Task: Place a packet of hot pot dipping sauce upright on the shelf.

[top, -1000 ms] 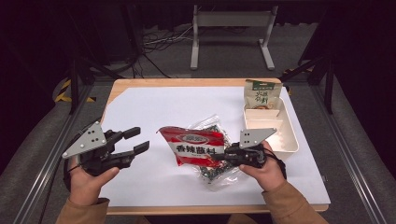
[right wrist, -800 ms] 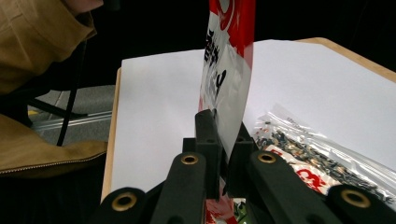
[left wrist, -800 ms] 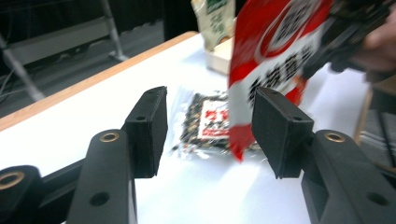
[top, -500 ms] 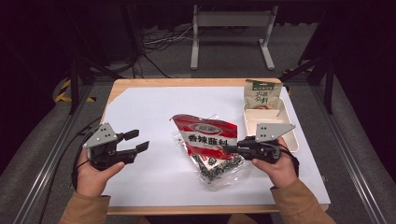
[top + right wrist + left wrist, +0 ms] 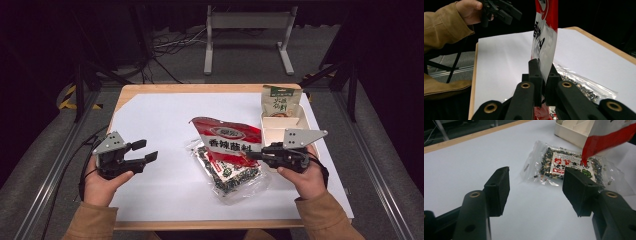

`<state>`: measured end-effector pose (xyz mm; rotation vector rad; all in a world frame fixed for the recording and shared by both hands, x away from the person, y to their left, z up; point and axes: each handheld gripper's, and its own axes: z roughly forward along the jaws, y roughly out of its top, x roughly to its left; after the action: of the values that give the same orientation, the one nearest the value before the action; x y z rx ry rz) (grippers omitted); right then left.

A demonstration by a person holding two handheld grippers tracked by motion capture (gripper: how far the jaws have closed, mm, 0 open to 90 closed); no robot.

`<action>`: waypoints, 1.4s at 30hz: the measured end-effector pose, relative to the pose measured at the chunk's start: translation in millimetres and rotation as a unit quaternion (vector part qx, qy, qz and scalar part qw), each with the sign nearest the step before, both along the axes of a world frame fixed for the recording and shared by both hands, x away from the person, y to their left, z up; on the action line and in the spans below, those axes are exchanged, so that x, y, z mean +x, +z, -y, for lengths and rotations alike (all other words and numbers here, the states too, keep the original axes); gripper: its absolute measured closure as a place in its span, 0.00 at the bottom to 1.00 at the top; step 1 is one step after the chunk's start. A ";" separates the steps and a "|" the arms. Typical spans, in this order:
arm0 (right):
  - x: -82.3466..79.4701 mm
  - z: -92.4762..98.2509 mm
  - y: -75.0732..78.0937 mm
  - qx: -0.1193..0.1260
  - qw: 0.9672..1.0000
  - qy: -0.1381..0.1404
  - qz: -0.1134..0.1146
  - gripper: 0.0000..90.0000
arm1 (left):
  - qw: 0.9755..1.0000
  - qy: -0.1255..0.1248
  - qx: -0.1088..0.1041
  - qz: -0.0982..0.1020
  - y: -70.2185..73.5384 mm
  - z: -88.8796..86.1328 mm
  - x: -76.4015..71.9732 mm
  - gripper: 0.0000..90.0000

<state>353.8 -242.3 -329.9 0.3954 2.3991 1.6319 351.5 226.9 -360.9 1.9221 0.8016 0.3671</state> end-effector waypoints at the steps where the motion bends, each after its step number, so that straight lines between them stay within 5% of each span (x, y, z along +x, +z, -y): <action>1: 0.1 1.7 2.5 -0.001 1.000 -0.002 0.004 0.97 | 1.000 0.000 0.000 -0.003 -1.3 -0.8 0.6 0.44; 22: 24.6 60.0 37.2 0.013 0.999 -0.039 0.010 0.97 | 0.999 0.035 0.009 -0.028 -20.3 -20.3 -3.2 0.44; 42: 52.9 103.0 34.0 0.049 0.995 -0.086 0.008 0.98 | 0.998 0.047 -0.001 -0.031 -20.7 -30.4 -0.3 0.44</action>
<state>406.7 -345.3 -295.9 0.5860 2.2100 1.6719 351.1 257.4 -381.7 1.9058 0.9352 0.3651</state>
